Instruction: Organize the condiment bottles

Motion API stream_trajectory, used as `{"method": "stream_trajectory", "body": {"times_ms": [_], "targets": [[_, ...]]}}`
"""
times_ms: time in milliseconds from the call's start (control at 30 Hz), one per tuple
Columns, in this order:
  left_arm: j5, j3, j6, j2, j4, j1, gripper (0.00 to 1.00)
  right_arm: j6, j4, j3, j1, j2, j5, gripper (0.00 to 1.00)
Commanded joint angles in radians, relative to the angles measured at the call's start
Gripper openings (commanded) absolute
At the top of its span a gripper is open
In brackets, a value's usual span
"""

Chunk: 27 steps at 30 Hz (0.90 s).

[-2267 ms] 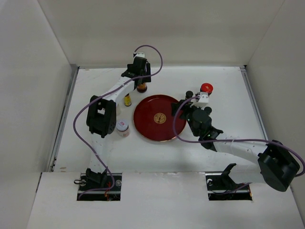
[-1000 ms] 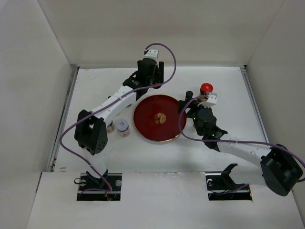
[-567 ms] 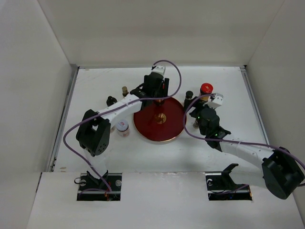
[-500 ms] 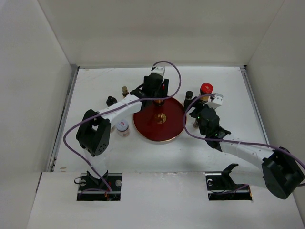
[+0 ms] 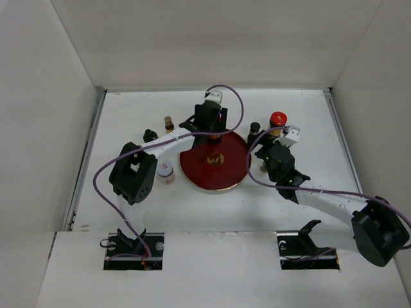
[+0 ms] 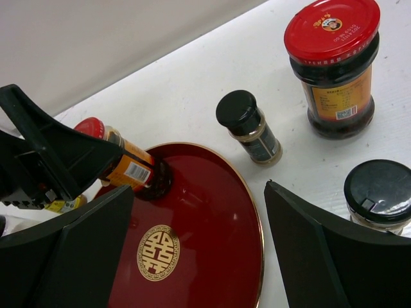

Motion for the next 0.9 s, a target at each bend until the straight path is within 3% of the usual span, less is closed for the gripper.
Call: {"method": "stream_trajectory", "body": {"times_ms": [0, 200, 400, 633, 800, 867], "targets": [[-0.022, 0.017, -0.009, -0.044, 0.115, 0.006, 0.47, 0.022, 0.025, 0.013, -0.006, 0.001, -0.001, 0.90], [-0.037, 0.011, -0.001, -0.099, 0.119, -0.007, 0.80, 0.024, 0.025, 0.014, -0.006, 0.012, -0.007, 0.91], [-0.037, -0.015, -0.025, -0.215, 0.123, 0.006, 0.91, 0.022, 0.025, 0.016, -0.006, 0.010, -0.009, 0.91], [-0.049, -0.098, -0.038, -0.334, 0.104, 0.057, 0.92, 0.019, 0.025, 0.018, -0.005, 0.010, -0.010, 0.92], [-0.195, -0.133, -0.041, -0.358, 0.043, 0.141, 0.78, 0.019, 0.026, 0.022, -0.003, 0.016, -0.027, 0.91], [-0.242, -0.144, -0.039, -0.343, 0.034, 0.169, 0.77, 0.017, 0.026, 0.022, -0.003, 0.018, -0.032, 0.91]]}}
